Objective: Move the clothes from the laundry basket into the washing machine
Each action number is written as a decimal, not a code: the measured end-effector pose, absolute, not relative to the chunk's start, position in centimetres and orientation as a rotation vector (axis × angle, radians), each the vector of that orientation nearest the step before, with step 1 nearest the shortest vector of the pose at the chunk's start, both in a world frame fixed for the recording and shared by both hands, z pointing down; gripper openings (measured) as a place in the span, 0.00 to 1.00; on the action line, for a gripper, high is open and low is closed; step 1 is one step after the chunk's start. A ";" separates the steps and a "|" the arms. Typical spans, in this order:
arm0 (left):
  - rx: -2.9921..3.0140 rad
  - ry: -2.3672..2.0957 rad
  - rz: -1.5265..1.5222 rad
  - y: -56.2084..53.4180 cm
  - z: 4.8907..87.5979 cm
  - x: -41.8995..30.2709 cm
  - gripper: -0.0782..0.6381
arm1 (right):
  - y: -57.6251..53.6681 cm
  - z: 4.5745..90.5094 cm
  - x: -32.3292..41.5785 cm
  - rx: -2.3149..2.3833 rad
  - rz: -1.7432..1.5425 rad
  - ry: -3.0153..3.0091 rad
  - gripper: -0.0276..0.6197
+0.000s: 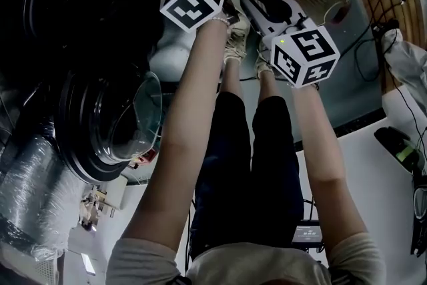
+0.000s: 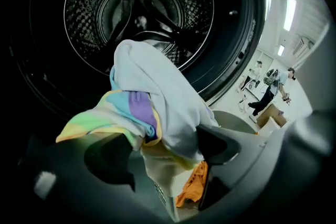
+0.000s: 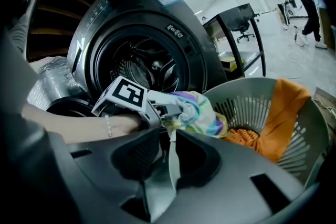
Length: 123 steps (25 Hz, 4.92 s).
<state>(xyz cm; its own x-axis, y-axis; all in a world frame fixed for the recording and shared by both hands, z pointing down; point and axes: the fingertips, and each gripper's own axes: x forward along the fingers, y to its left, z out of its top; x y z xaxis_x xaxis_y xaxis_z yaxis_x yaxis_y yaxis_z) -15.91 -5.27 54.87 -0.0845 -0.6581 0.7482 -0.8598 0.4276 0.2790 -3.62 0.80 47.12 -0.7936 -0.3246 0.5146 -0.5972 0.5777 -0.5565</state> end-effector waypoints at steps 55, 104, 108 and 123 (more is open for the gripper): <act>1.661 -1.863 0.411 -8.0 51.4 -14.8 0.16 | 3.4 47.5 -4.2 0.781 1.037 -2.396 0.16; 1.648 -2.357 0.490 -13.9 43.0 -28.5 0.14 | 2.4 47.7 -5.4 0.853 0.908 -2.431 0.05; 1.559 -2.447 0.395 -15.5 41.4 -31.3 0.15 | 2.2 47.3 -6.1 0.830 0.897 -2.449 0.05; 1.739 -2.131 0.334 -11.0 44.1 -21.5 0.47 | 1.0 48.0 -1.7 0.913 0.938 -2.350 0.06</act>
<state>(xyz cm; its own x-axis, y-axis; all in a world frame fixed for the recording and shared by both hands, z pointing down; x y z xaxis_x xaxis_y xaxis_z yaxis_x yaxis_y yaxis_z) -21.46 -11.00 44.11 -0.1712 -0.8888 0.4252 -0.9763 0.2111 0.0483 -1.66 0.97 47.97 -0.6811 -0.4113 0.6058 -0.7154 0.5501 -0.4308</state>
